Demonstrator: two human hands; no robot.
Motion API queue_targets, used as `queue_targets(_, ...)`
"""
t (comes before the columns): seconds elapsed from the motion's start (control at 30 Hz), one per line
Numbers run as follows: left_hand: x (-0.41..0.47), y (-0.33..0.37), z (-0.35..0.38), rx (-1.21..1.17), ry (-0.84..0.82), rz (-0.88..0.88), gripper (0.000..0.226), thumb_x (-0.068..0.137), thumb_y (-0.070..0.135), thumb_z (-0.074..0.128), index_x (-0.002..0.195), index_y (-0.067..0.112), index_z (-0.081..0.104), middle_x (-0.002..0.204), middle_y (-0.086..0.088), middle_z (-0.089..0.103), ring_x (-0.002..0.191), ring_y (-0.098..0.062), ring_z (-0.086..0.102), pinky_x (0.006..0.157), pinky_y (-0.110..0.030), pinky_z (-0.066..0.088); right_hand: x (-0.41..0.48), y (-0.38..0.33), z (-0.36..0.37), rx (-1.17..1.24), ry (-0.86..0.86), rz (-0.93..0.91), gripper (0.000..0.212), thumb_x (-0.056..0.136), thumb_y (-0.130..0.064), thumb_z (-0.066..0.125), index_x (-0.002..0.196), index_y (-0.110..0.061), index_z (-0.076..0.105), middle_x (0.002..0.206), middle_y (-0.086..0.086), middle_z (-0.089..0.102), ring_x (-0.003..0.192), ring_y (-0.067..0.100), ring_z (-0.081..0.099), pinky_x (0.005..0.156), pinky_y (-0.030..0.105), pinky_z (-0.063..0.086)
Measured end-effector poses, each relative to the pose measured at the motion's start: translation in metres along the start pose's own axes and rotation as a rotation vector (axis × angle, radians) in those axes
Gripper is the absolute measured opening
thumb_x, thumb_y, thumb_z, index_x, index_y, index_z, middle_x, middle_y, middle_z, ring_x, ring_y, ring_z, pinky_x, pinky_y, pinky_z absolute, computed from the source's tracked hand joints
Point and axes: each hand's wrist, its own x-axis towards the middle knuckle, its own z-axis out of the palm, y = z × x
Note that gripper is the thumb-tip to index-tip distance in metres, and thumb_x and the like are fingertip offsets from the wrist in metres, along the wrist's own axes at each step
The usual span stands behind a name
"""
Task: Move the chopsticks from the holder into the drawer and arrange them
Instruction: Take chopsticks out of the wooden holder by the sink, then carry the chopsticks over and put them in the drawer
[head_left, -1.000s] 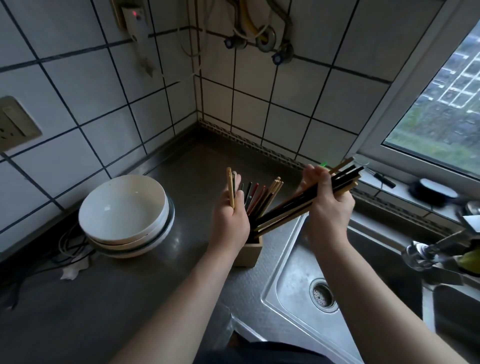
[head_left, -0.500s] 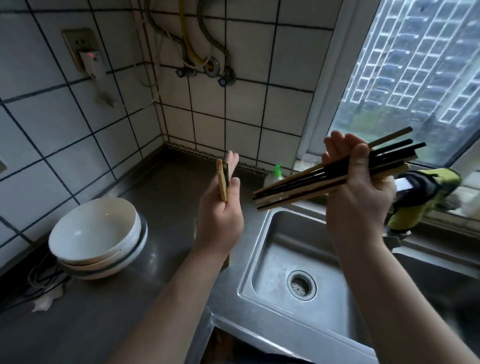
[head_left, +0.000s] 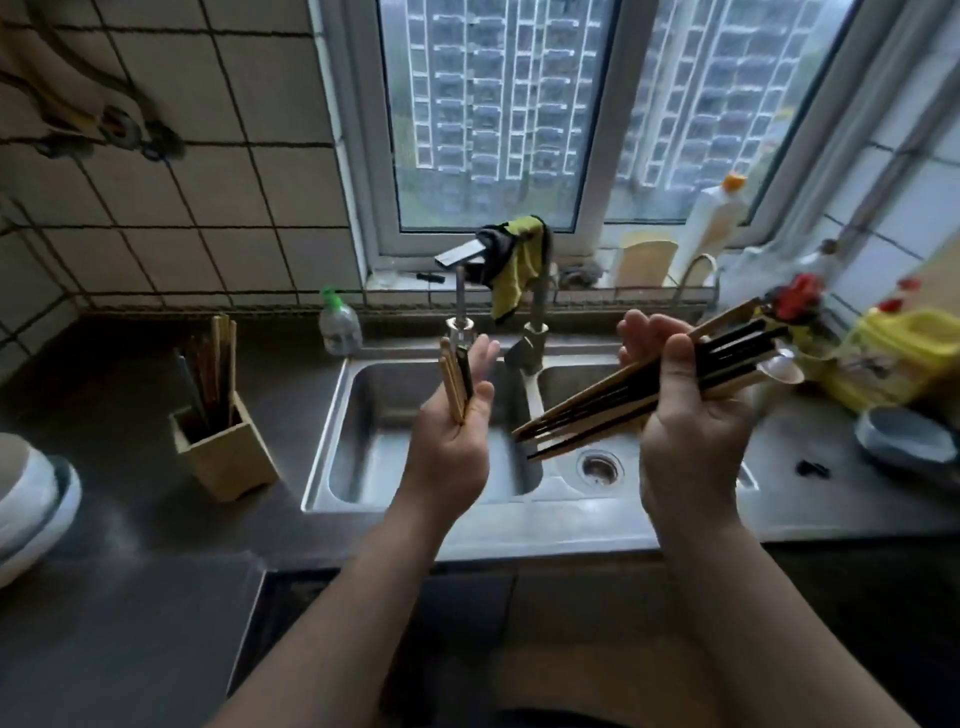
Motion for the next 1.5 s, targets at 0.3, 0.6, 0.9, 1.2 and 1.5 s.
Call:
queue_targets(0.3, -0.12, 0.022, 0.176, -0.139, -0.363, -0.144, 0.043, 0.094, 0.021, 0.044, 0.136, 0.031, 0.042, 0.14, 0.003, 0.054, 0.133, -0.004, 0.047, 0.117, -0.035, 0.032, -0.065, -0.087, -0.202, -0.265, 0.248, -0.067, 0.025, 0.098, -0.015, 0.05, 0.091, -0.022, 0.072, 0.103, 0.011, 0.073, 0.103, 0.027, 0.069, 0.099, 0.048, 0.049)
queue_targets(0.6, -0.212, 0.045, 0.337, -0.123, -0.831, -0.124, 0.041, 0.1, 0.026, 0.044, 0.14, 0.032, 0.044, 0.141, 0.008, 0.054, 0.132, 0.001, 0.046, 0.115, -0.034, 0.034, -0.131, -0.171, -0.361, -0.467, 0.576, -0.121, 0.024, 0.1, -0.014, 0.044, 0.098, -0.019, 0.068, 0.109, 0.009, 0.072, 0.108, 0.021, 0.067, 0.101, 0.043, 0.048)
queue_targets(0.9, -0.31, 0.068, 0.504, -0.245, -1.298, -0.219, 0.039, 0.104, 0.014, 0.041, 0.141, 0.026, 0.049, 0.142, 0.014, 0.052, 0.135, 0.0, 0.042, 0.118, -0.037, 0.029, -0.186, -0.239, -0.509, -0.6, 0.989, -0.186, 0.022, 0.1, -0.014, 0.045, 0.1, -0.019, 0.066, 0.11, 0.009, 0.071, 0.11, 0.018, 0.066, 0.101, 0.039, 0.048)
queue_targets(1.2, -0.391, 0.063, 0.647, -0.229, -1.633, -0.332, 0.04, 0.104, 0.013, 0.04, 0.144, 0.019, 0.044, 0.143, 0.006, 0.052, 0.134, 0.001, 0.043, 0.111, -0.015, 0.032, -0.217, -0.28, -0.645, -0.697, 1.312, -0.087, 0.021, 0.1, -0.011, 0.045, 0.102, -0.007, 0.065, 0.106, 0.007, 0.071, 0.107, 0.016, 0.068, 0.102, 0.039, 0.049)
queue_targets(1.5, -0.459, 0.021, 0.733, -0.104, -1.859, -0.367, 0.036, 0.105, 0.017, 0.039, 0.138, 0.026, 0.051, 0.145, 0.005, 0.051, 0.123, 0.008, 0.05, 0.101, -0.008, 0.037, -0.237, -0.281, -0.73, -0.815, 1.475, 0.026, 0.021, 0.1, -0.014, 0.045, 0.103, -0.019, 0.065, 0.109, -0.001, 0.071, 0.108, 0.009, 0.067, 0.101, 0.039, 0.05)
